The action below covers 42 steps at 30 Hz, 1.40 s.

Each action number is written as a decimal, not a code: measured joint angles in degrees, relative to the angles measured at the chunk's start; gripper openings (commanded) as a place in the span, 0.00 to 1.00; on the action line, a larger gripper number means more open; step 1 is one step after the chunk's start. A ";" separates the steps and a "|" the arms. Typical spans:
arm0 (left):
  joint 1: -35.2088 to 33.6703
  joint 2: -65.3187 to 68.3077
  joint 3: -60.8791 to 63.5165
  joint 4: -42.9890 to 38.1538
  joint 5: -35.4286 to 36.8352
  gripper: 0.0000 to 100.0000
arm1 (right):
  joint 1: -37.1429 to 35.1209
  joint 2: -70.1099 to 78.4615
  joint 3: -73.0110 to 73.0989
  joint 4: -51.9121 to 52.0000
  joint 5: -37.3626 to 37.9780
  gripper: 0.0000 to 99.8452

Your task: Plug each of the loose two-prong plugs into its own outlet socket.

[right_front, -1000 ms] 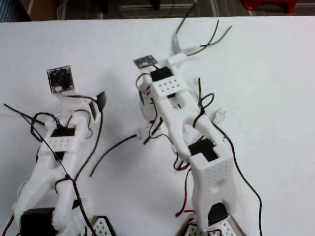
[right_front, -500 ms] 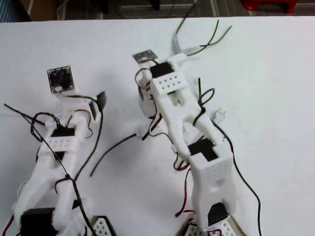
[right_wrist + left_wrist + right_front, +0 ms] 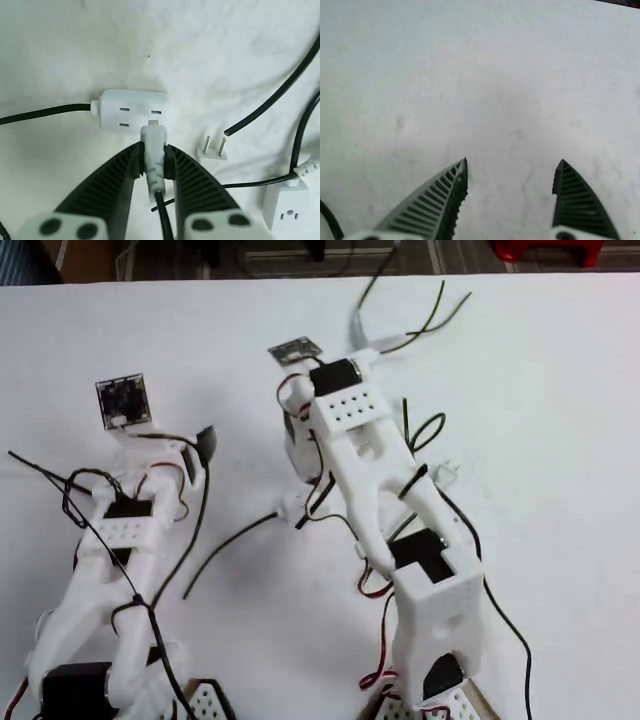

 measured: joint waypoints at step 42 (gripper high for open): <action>0.00 0.00 0.00 0.00 0.00 0.27 | 0.09 5.71 -0.18 -2.46 0.53 0.02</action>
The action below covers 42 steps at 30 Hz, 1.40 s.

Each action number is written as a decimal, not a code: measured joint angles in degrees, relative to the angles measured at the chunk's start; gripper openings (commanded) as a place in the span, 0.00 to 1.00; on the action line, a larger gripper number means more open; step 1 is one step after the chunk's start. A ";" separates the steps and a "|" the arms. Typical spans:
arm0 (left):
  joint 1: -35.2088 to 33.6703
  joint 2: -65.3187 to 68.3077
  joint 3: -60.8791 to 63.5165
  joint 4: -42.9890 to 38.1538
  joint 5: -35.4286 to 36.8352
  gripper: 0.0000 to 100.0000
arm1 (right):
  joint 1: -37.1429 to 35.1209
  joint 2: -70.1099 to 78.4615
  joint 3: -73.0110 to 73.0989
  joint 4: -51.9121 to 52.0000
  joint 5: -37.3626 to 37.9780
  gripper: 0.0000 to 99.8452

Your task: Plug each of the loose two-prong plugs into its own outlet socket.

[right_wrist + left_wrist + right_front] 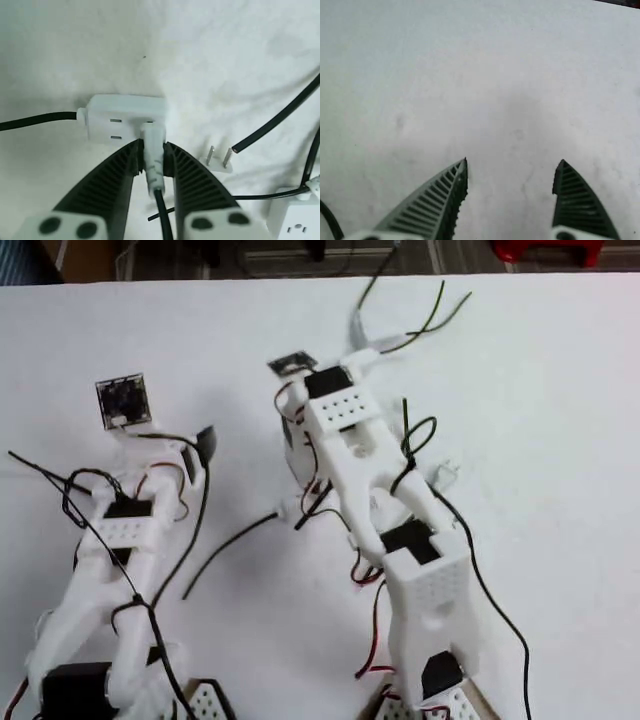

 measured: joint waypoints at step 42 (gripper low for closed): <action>0.26 0.09 -1.14 0.00 -3.96 0.28 | -1.14 -10.90 0.00 -2.55 0.53 0.24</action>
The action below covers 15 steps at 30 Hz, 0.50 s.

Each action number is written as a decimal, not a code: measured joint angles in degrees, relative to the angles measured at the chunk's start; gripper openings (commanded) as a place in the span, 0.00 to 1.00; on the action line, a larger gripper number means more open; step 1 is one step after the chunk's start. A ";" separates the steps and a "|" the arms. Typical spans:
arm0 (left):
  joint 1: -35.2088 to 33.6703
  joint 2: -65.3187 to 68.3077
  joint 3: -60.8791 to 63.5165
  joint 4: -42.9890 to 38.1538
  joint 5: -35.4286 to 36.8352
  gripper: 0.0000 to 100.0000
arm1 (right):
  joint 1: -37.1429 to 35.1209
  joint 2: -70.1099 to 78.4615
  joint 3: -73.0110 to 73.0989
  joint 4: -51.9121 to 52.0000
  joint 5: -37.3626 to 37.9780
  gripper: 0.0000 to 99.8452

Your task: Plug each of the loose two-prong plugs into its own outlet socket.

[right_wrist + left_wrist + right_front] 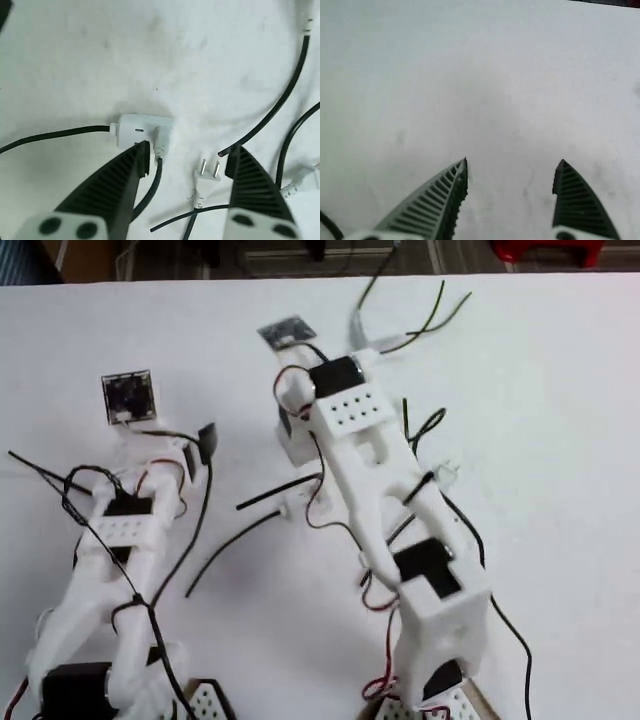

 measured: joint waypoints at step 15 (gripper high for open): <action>11.69 4.04 -13.36 15.21 -19.08 0.28 | 19.69 -22.59 1.05 7.38 13.10 0.24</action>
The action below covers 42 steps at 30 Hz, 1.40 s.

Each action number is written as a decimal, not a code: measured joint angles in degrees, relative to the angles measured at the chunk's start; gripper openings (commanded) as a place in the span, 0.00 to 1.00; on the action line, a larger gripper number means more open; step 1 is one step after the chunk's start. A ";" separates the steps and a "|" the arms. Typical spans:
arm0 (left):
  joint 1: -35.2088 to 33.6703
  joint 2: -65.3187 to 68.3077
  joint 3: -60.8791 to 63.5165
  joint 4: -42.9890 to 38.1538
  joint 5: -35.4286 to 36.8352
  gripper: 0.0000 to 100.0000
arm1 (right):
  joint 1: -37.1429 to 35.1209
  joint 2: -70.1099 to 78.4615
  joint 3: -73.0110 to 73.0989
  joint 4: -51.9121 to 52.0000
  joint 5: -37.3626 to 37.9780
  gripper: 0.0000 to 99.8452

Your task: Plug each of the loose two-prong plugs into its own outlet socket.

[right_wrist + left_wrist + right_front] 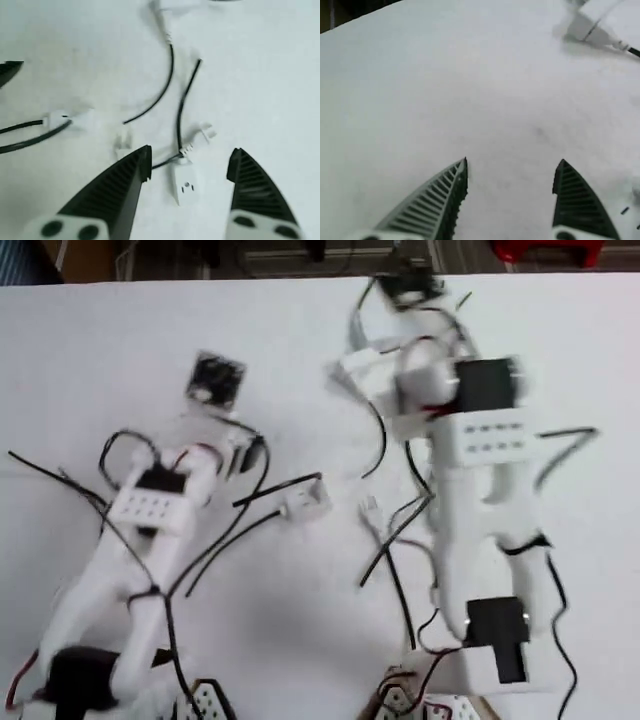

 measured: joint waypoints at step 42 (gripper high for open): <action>19.34 49.67 -67.78 67.34 -23.74 0.28 | 20.40 -0.09 32.35 -20.13 16.35 0.24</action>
